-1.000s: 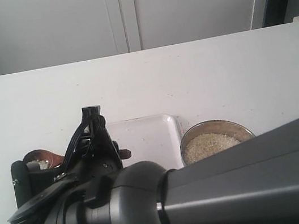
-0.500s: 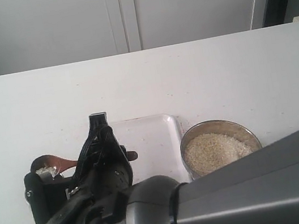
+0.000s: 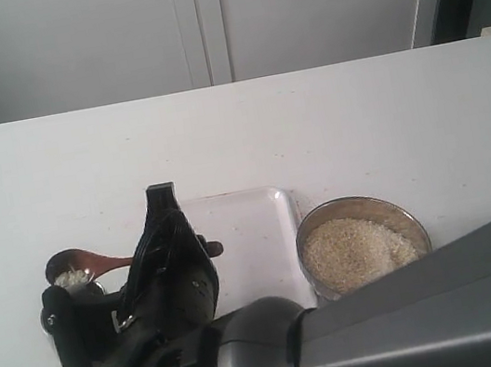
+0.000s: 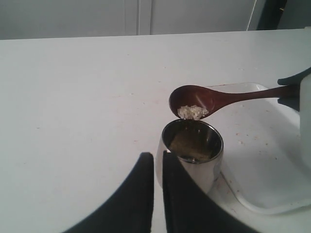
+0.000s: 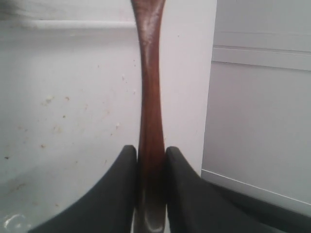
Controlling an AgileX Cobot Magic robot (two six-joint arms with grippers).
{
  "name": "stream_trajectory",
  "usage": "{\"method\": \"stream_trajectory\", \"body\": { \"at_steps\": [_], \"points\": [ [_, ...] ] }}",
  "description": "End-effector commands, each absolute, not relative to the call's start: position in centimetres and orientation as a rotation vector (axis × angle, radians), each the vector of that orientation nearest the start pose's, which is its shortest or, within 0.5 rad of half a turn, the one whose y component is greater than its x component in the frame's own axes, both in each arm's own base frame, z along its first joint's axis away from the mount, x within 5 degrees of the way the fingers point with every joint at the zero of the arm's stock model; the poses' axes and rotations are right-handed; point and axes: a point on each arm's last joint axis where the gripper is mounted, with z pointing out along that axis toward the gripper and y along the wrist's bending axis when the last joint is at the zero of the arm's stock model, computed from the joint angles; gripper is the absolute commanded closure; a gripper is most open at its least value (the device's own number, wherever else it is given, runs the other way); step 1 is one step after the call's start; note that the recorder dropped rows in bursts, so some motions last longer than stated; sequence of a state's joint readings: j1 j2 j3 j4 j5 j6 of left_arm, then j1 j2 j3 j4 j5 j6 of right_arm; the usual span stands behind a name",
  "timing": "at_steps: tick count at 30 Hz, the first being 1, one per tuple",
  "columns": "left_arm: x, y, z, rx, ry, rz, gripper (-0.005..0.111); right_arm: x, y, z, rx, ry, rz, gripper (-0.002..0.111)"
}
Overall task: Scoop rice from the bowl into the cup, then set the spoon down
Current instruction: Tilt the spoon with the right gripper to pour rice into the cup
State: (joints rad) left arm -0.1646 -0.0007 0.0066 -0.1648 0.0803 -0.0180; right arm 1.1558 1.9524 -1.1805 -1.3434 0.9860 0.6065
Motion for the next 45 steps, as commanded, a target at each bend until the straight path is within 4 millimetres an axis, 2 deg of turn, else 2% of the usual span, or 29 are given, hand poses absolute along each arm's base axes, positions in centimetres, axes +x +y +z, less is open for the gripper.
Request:
{"method": "stream_trajectory", "body": {
  "at_steps": [1,9,16,45],
  "points": [
    [5.5,-1.1,20.6,-0.005,1.566,-0.296,0.092,21.6,30.7,18.4,-1.431,1.690,-0.991,0.108],
    [5.5,-1.1,20.6,-0.005,1.566,-0.296,0.092,20.6,31.0,17.7,-1.456,1.667,-0.955,0.108],
    [5.5,-1.1,20.6,-0.005,1.566,-0.296,0.092,20.4,31.5,18.1,-1.442,1.598,-0.960,0.108],
    [5.5,-1.1,20.6,-0.003,1.566,-0.294,0.092,20.1,31.4,19.0,-1.401,1.516,-1.078,0.108]
  ]
}}
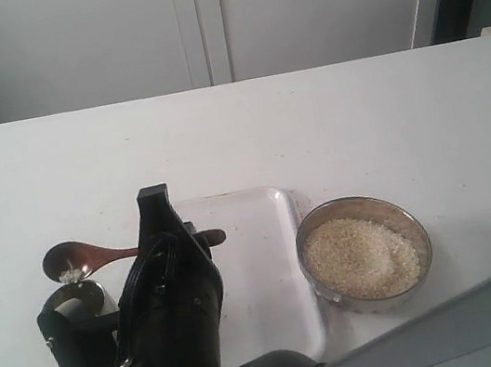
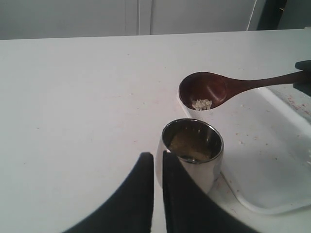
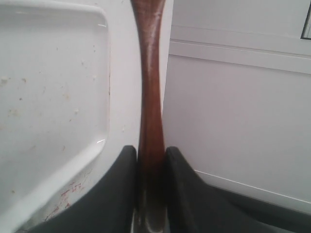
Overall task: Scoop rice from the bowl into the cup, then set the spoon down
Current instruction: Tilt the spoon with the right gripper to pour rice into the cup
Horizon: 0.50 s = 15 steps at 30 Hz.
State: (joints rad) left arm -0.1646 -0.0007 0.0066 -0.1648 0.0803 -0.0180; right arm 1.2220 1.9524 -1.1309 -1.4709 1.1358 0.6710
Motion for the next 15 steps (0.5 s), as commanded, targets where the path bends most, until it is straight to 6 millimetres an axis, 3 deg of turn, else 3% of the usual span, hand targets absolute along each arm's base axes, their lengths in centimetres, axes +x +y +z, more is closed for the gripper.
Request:
{"method": "stream_trajectory", "body": {
  "at_steps": [1,15],
  "points": [
    [5.54,-1.08,20.64,-0.003,1.566,-0.294,0.092,20.09,31.40,19.01,-1.398,1.521,-1.075,0.108],
    [5.54,-1.08,20.64,-0.003,1.566,-0.294,0.092,19.99,31.60,19.62,-1.359,1.459,-1.110,0.108]
  ]
}}
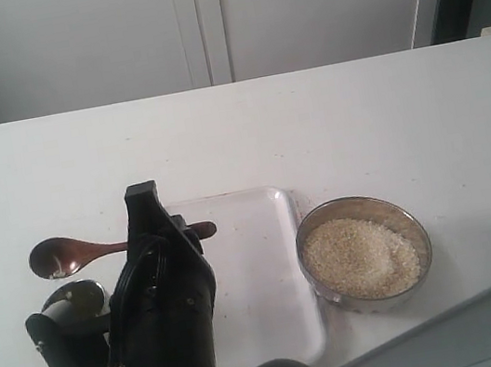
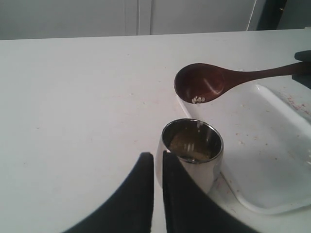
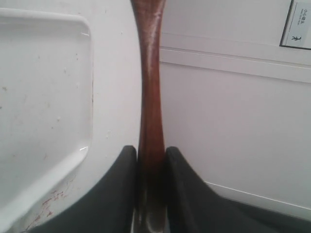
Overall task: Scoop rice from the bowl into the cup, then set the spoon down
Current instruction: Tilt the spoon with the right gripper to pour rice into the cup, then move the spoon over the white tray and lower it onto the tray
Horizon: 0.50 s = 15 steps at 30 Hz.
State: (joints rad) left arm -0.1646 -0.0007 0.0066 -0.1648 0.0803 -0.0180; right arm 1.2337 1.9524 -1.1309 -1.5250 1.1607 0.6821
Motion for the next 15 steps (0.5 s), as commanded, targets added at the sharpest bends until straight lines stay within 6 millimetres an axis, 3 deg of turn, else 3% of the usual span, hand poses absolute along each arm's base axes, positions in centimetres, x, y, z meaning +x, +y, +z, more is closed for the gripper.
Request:
{"method": "stream_trajectory", "body": {
  "at_steps": [1,15],
  "points": [
    [5.54,-1.08,20.64,-0.003,1.566,-0.294,0.092,20.01,31.56,19.69,-1.351,1.456,-1.116,0.108],
    [5.54,-1.08,20.64,-0.003,1.566,-0.294,0.092,20.15,31.82,20.24,-1.321,1.387,-1.130,0.108]
  ]
}}
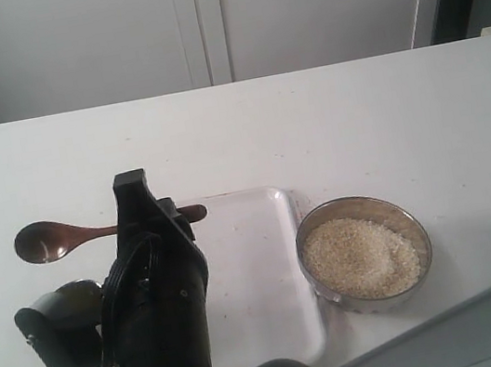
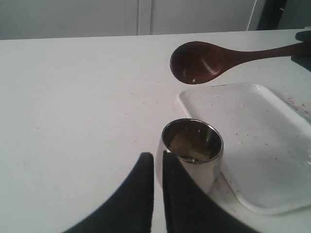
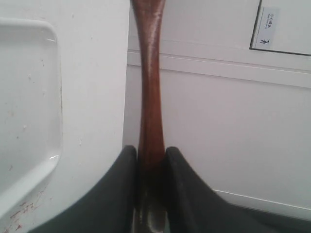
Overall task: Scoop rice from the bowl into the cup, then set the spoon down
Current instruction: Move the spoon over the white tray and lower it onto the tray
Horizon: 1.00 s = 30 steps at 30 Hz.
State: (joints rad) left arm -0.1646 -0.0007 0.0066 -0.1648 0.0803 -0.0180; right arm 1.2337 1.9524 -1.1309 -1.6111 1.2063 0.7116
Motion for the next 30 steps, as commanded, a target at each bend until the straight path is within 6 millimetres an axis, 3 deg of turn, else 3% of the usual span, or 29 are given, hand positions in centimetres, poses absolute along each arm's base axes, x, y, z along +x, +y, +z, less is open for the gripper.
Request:
{"method": "stream_trajectory", "body": {
  "at_steps": [1,6,15,22,26,30],
  "points": [
    [5.5,-1.1,20.6,-0.003,1.566,-0.294,0.092,20.2,31.8,20.2,-1.318,1.388,-1.128,0.108],
    [5.5,-1.1,20.6,-0.003,1.566,-0.294,0.092,20.0,31.5,19.8,-1.313,1.464,-1.118,0.108],
    [5.5,-1.1,20.6,-0.003,1.566,-0.294,0.092,19.3,30.3,18.9,-1.272,1.754,-1.057,0.108],
    [5.5,-1.1,20.6,-0.003,1.566,-0.294,0.092,18.8,29.3,23.7,-0.991,2.171,-0.733,0.108],
    [5.5,-1.1,20.6,-0.003,1.566,-0.294,0.092,18.7,27.2,26.9,-0.675,2.511,-0.411,0.108],
    [5.5,-1.1,20.6,-0.003,1.566,-0.294,0.092,18.6,25.4,28.1,-0.449,2.724,-0.193,0.108]
  ]
}}
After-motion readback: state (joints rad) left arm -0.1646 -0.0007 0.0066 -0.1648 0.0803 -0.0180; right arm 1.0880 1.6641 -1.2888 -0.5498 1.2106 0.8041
